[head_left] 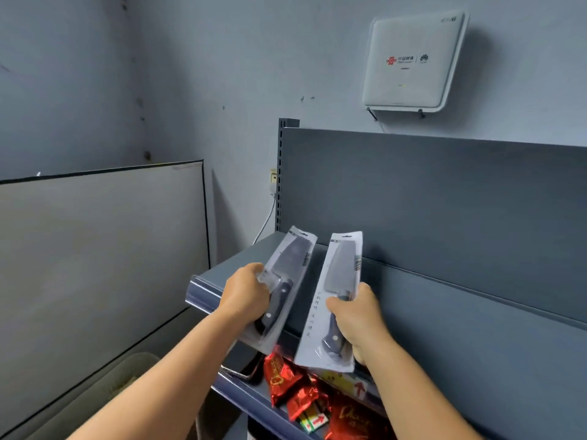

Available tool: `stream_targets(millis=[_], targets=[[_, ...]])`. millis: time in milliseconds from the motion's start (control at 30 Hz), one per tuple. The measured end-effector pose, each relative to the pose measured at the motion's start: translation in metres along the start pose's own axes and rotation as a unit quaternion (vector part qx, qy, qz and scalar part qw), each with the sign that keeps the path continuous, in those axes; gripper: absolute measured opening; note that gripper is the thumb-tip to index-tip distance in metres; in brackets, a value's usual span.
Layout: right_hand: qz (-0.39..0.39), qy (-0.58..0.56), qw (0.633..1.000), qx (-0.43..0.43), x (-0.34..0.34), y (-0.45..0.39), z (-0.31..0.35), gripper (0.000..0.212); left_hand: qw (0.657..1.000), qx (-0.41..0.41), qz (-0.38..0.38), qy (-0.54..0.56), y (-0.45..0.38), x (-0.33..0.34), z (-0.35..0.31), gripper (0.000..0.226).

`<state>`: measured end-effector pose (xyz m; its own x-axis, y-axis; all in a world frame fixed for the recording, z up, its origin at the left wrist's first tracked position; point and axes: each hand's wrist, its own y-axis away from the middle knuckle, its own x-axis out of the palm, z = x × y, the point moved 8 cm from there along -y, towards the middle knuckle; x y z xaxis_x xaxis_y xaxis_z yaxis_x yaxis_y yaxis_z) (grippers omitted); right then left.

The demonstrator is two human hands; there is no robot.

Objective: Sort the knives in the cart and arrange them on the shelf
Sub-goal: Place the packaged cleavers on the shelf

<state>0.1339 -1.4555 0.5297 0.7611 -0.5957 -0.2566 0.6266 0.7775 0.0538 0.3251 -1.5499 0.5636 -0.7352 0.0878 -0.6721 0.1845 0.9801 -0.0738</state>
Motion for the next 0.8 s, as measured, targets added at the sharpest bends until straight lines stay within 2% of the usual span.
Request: stream_targets(millis=[133,233,400,600,700,800], targets=[[-0.051,0.038,0.997,0.035,0.019,-0.016,0.006,0.027,1.0,-0.003,0.027,-0.008,-0.036,-0.001,0.013,0.05],[-0.059,0.068,0.994,0.057,0.032,-0.023,0.011,0.025,0.998,0.013,0.049,-0.022,-0.054,0.003,0.011,0.049],[-0.072,0.168,0.979,0.089,0.048,-0.026,0.013,0.042,0.992,0.046,0.072,-0.091,-0.066,0.007,0.003,0.035],[-0.06,0.342,0.931,0.116,0.045,-0.023,0.015,0.038,0.97,0.084,0.108,-0.199,-0.076,0.016,0.014,0.029],[-0.034,0.379,0.918,0.111,0.046,-0.02,0.018,0.04,0.955,0.123,0.117,-0.245,-0.079,0.019,0.01,0.02],[-0.027,0.392,0.916,0.085,0.042,-0.015,0.023,0.047,0.942,0.152,0.133,-0.269,-0.075,0.02,0.002,0.021]])
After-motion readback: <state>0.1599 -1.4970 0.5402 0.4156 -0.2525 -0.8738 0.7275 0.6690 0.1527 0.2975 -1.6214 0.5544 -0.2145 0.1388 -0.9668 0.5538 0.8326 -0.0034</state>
